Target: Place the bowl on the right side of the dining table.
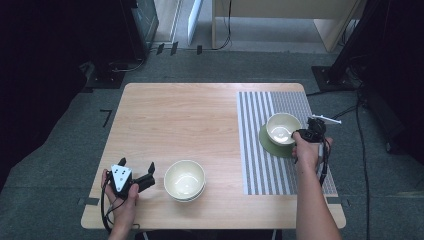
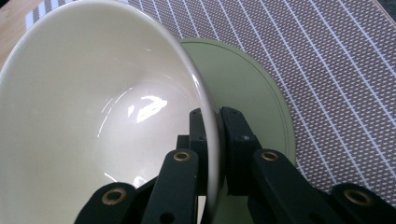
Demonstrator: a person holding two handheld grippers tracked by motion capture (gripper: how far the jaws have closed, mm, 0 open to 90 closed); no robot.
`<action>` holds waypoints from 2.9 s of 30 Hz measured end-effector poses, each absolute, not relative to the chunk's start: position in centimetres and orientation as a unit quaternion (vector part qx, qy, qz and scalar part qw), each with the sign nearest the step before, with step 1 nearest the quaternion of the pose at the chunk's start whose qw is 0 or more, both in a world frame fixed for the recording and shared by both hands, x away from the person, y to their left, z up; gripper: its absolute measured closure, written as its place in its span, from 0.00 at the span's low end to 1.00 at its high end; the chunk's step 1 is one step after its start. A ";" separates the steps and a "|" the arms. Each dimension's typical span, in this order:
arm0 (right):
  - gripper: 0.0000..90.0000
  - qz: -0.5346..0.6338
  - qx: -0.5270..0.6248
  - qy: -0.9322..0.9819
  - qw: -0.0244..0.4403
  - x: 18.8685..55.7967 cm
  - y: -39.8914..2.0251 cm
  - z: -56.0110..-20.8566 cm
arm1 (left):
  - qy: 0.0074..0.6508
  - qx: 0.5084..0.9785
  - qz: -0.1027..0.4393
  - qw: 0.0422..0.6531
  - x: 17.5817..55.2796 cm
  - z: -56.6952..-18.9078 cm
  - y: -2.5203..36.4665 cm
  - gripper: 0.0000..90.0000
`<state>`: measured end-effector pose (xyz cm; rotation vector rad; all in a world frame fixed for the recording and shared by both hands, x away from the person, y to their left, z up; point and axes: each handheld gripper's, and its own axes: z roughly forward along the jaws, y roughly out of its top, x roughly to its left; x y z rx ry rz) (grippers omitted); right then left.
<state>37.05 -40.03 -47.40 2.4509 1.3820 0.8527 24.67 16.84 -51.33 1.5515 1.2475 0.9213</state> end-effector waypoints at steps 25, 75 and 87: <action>0.93 0.288 0.843 0.450 0.063 37.6 -41.2 -48.2 | 0.506 0.630 0.375 0.455 24.7 -51.3 16.8 0.00; 0.12 0.387 0.711 0.555 0.190 32.7 -39.2 -45.4 | 0.508 0.629 0.374 0.454 24.7 -51.3 16.8 0.00; 0.00 0.413 0.678 0.564 0.227 30.9 -38.3 -45.4 | 0.508 0.629 0.374 0.454 24.7 -51.3 16.8 0.00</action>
